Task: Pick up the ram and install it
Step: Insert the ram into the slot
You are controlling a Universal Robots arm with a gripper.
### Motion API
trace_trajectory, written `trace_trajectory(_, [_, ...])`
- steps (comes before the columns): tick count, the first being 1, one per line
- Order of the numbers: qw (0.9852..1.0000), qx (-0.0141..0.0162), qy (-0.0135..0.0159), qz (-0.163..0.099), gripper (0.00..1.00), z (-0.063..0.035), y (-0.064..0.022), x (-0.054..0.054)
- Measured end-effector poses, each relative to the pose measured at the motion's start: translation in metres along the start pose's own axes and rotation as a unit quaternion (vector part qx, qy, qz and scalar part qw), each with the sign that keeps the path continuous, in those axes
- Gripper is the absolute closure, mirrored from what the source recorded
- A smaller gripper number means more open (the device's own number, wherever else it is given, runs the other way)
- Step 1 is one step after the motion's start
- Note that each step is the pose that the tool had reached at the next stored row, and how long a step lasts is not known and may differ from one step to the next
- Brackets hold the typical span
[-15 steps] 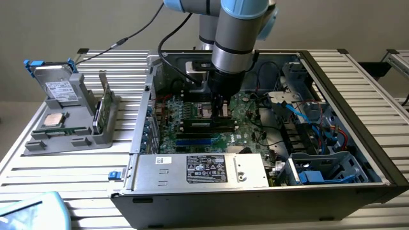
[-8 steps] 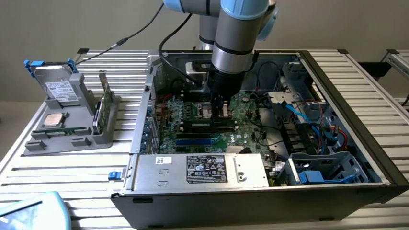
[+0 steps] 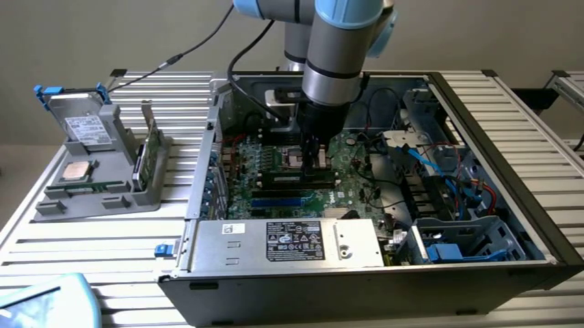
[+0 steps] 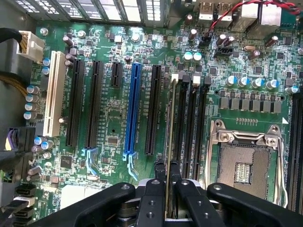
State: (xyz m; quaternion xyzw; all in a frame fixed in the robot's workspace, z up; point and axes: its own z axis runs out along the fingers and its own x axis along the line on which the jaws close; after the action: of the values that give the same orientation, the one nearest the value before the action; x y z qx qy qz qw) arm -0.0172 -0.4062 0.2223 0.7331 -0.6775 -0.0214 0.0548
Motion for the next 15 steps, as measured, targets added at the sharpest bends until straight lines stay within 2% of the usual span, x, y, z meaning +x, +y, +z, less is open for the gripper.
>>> trace_trajectory(15, [1.0000, 0.0000, 0.0001, 0.000, 0.86, 0.0019, -0.0002, -0.0005])
